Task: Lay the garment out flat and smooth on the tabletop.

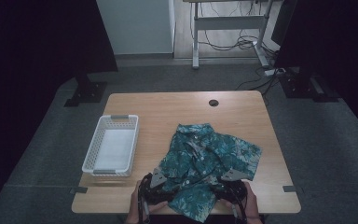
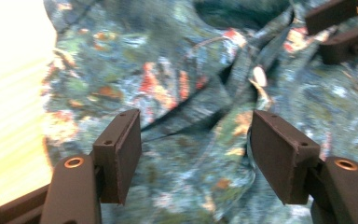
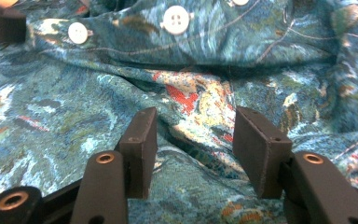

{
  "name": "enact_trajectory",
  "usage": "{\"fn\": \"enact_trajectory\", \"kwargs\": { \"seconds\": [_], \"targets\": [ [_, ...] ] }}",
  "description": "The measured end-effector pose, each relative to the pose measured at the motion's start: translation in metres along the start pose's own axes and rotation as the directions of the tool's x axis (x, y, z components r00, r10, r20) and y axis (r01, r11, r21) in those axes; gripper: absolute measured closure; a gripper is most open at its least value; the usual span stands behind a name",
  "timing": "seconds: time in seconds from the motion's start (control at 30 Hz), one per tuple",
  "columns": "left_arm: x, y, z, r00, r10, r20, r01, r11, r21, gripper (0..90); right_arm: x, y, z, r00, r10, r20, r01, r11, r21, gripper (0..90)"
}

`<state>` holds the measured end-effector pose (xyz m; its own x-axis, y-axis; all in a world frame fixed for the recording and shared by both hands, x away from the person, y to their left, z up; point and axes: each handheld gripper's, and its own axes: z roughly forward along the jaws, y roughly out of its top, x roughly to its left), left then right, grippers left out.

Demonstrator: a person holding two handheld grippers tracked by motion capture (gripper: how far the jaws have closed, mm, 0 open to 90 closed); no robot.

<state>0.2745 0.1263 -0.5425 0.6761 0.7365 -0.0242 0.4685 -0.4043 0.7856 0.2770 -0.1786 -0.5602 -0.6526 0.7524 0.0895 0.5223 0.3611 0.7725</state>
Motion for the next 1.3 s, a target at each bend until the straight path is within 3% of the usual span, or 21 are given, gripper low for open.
{"fn": "enact_trajectory", "kwargs": {
  "seconds": [0.4,0.7,0.93,1.03,1.1,1.17,1.3],
  "targets": [
    [0.019,-0.001,0.0,0.9962,-0.068,-0.053,0.068,0.9976,-0.014,34.0,-0.011,-0.016,-0.019,0.9994,0.019,-0.028,-0.019,0.9998,-0.008,49.3],
    [0.029,-0.001,0.012,0.9946,-0.096,-0.041,0.097,0.9951,0.021,41.4,-0.014,-0.023,-0.028,0.9991,0.021,-0.038,-0.021,0.9997,-0.009,49.3],
    [0.025,0.001,0.019,0.9964,-0.063,-0.057,0.065,0.997,0.04,47.2,-0.015,-0.023,-0.028,0.9989,0.02,-0.041,-0.021,0.9997,-0.012,49.3],
    [0.02,0.002,0.021,0.9972,-0.027,-0.07,0.03,0.9988,0.039,53.9,-0.015,-0.023,-0.028,0.999,0.02,-0.041,-0.021,0.9997,-0.012,49.3],
    [0.015,0.004,0.021,0.995,0.02,-0.098,-0.016,0.999,0.041,57.2,-0.014,-0.023,-0.028,0.999,0.02,-0.039,-0.02,0.9997,-0.01,49.3],
    [0.011,0.005,0.019,0.991,0.056,-0.122,-0.052,0.9981,0.032,56.7,-0.014,-0.023,-0.028,0.9991,0.018,-0.039,-0.019,0.9998,-0.011,49.3],
    [0.007,0.008,0.012,0.9897,0.053,-0.133,-0.054,0.9985,-0.006,52.4,-0.014,-0.023,-0.028,0.9991,0.019,-0.039,-0.019,0.9998,-0.011,49.3]
  ]
}}
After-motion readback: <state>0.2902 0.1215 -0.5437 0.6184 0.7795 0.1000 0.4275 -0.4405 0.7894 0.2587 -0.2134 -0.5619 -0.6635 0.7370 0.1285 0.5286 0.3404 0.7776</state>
